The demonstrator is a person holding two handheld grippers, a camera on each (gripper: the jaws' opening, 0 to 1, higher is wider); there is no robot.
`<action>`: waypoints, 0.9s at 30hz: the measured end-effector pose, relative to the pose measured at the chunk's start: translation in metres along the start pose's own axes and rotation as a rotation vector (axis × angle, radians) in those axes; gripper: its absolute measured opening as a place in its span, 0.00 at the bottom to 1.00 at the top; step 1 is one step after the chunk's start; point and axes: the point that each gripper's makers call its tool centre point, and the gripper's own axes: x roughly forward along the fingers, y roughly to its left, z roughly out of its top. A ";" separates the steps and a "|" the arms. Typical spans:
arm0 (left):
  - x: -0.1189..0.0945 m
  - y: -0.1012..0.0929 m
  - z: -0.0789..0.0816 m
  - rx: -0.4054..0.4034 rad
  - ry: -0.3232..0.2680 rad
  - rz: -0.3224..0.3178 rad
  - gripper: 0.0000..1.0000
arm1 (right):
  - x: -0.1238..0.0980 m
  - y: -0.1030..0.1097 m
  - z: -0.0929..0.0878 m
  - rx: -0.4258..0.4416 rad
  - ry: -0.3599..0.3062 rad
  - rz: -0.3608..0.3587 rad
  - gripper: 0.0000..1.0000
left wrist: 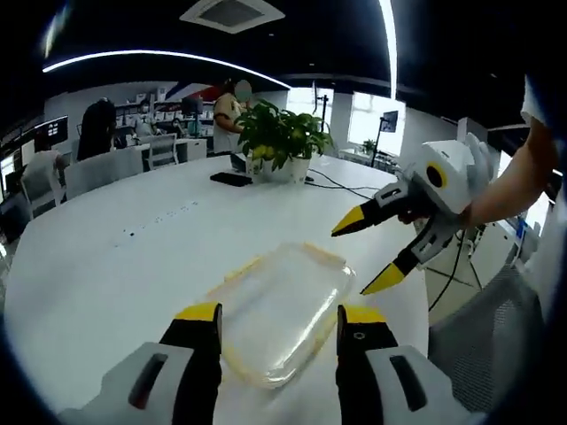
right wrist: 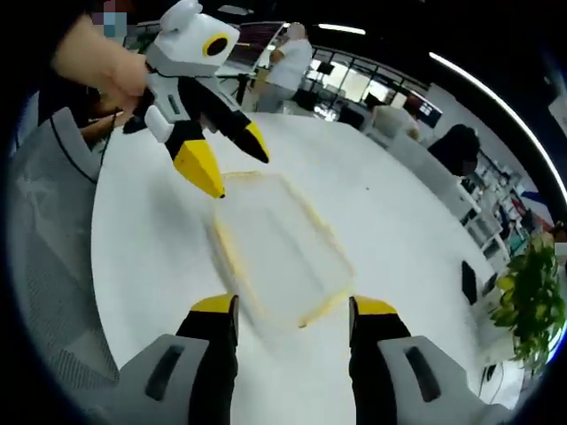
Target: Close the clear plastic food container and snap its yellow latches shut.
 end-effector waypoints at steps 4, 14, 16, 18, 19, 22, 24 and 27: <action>-0.002 0.001 -0.010 -0.036 -0.016 0.027 0.48 | 0.004 0.002 -0.006 0.008 0.011 0.000 0.50; -0.009 0.010 -0.027 0.012 -0.030 0.104 0.51 | 0.017 0.006 -0.017 0.028 0.034 0.014 0.51; -0.007 0.010 -0.032 0.018 -0.020 0.104 0.51 | 0.020 0.007 -0.019 0.027 0.041 0.018 0.51; -0.005 0.009 -0.038 0.024 -0.004 0.101 0.50 | 0.022 0.007 -0.021 0.029 0.045 0.021 0.50; -0.004 0.009 -0.042 0.036 0.012 0.102 0.50 | 0.024 0.007 -0.022 0.028 0.046 0.023 0.50; 0.000 0.007 -0.046 0.050 0.024 0.097 0.47 | 0.027 0.007 -0.025 0.031 0.052 0.029 0.49; 0.003 0.009 -0.050 0.055 0.034 0.103 0.44 | 0.030 0.007 -0.027 0.036 0.057 0.030 0.48; 0.006 0.011 -0.051 0.037 0.035 0.108 0.42 | 0.032 0.006 -0.029 0.034 0.065 0.027 0.45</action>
